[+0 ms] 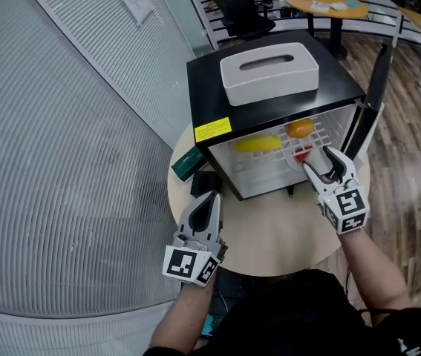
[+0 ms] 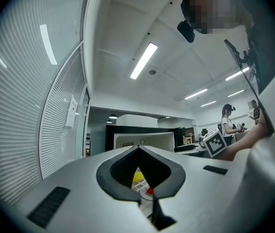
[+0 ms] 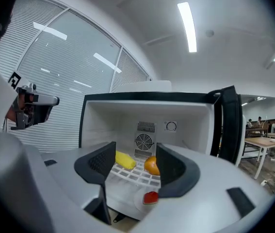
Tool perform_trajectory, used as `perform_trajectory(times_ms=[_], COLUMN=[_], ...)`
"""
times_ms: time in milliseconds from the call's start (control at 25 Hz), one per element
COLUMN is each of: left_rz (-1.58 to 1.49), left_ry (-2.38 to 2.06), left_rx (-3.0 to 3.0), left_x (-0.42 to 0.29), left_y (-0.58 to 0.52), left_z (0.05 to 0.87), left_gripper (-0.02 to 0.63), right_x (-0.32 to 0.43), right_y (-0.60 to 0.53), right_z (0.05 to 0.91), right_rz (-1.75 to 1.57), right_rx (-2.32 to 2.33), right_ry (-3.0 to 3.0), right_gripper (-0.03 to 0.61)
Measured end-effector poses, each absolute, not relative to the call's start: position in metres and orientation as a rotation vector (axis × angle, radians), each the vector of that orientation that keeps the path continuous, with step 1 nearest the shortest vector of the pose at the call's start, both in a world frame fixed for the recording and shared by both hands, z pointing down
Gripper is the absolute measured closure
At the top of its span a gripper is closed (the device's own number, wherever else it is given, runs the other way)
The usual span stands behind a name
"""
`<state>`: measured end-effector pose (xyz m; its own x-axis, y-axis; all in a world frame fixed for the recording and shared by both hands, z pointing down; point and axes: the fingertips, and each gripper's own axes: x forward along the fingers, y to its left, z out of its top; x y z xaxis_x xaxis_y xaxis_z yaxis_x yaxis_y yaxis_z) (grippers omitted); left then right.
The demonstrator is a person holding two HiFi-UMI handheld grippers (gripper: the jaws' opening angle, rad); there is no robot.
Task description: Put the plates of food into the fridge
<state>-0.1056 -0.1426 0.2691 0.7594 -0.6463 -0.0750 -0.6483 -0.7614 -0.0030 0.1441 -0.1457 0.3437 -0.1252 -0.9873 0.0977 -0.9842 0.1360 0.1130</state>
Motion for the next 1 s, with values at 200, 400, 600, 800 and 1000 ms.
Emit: perform_trajectory(times_ms=[200,400,600,800,1000], left_rz=[0.126,0.117,0.085,0.108,0.093], left_ry=[1.079,1.094,1.099,1.085,1.108], left_rx=[-2.915,-2.913,-2.932,-2.894,-2.904], left_x=[-0.127,-0.151,-0.162,-0.163,-0.174], left_y=[-0.128,-0.110,-0.089,-0.063,-0.047], left_z=[0.267,0.272,0.288,0.293,0.303], left_gripper=[0.608,0.607,0.607,0.607,0.607], right_x=[0.134,0.125,0.116,0.107,0.107], right_y=[-0.120,-0.090,-0.057,-0.027,-0.004], right_z=[0.338,0.344,0.352,0.362,0.370], right_rz=[-0.066,-0.101,-0.085,-0.089,-0.020], right_rx=[1.987,1.970,1.963,1.970,2.020], right_ry=[-2.243,-2.207,-2.226,-2.240,-2.246], right_gripper=[0.381,0.489,0.517,0.529,0.552])
